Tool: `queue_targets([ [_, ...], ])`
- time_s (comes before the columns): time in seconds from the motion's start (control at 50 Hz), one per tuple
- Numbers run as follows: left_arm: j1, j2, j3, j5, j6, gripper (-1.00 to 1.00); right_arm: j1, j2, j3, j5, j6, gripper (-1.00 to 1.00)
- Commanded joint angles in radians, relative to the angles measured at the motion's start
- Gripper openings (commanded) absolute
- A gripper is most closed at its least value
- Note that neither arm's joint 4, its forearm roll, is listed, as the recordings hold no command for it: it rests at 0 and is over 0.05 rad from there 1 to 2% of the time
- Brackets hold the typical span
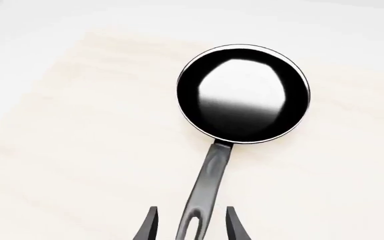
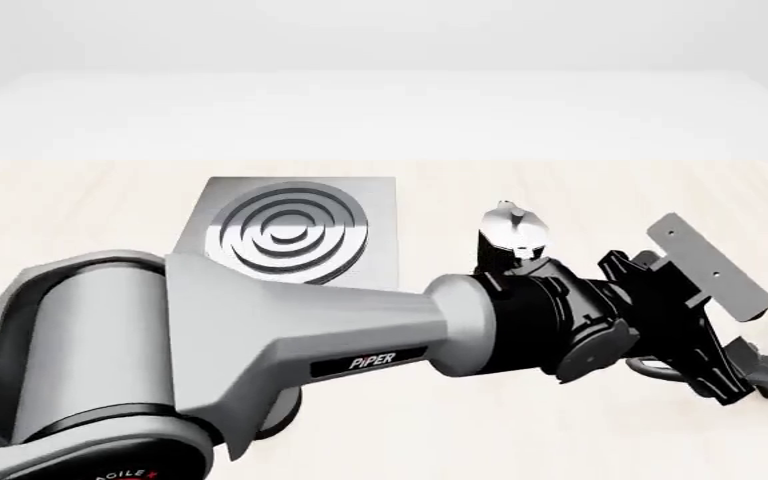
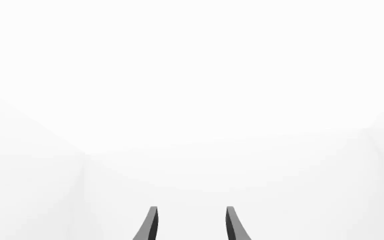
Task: Put the frying pan on the stove.
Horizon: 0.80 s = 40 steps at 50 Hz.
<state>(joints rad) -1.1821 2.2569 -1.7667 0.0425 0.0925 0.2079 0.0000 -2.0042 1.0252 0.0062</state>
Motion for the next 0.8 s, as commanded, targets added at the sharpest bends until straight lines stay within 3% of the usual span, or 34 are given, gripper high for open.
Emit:
queue_targets([
  [0.02,-0.002,0.027,-0.03,0.024,0.008,1.0,0.005,0.0,-0.001,-0.001,-0.002,1.0],
  [0.8,0.011,0.154,-0.163,0.109,0.036,1.0,0.024,0.0,-0.002,-0.002,-0.009,1.0],
])
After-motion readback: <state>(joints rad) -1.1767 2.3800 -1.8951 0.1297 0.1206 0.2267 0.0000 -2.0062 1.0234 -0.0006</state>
